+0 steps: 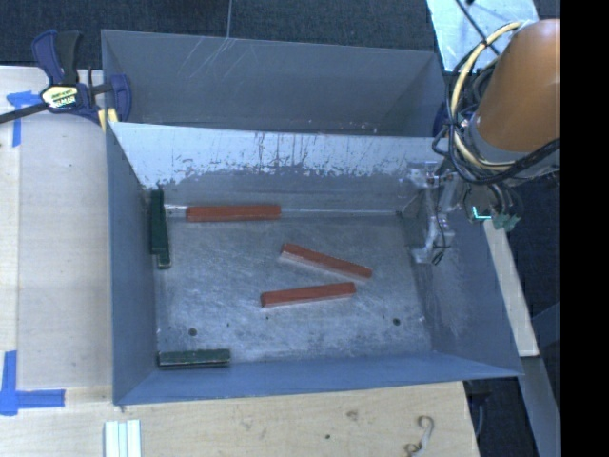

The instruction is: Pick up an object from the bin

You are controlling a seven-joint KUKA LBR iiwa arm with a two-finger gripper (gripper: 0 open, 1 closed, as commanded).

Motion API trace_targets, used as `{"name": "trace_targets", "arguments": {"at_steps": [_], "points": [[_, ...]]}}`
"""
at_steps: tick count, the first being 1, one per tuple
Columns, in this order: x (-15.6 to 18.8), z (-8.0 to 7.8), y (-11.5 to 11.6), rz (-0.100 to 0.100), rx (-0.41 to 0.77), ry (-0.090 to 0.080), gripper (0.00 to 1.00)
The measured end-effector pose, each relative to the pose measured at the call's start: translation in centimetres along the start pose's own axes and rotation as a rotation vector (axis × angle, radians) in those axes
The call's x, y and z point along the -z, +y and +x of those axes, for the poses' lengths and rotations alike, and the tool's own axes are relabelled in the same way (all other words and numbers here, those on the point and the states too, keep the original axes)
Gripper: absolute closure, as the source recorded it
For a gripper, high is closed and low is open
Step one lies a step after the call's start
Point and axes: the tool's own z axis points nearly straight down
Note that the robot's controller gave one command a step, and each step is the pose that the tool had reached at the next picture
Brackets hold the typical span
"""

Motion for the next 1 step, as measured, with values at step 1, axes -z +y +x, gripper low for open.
{"name": "trace_targets", "arguments": {"at_steps": [1], "points": [[-17.42, 0.62, 11.49, -0.001, 0.216, 0.0, 0.0]]}}
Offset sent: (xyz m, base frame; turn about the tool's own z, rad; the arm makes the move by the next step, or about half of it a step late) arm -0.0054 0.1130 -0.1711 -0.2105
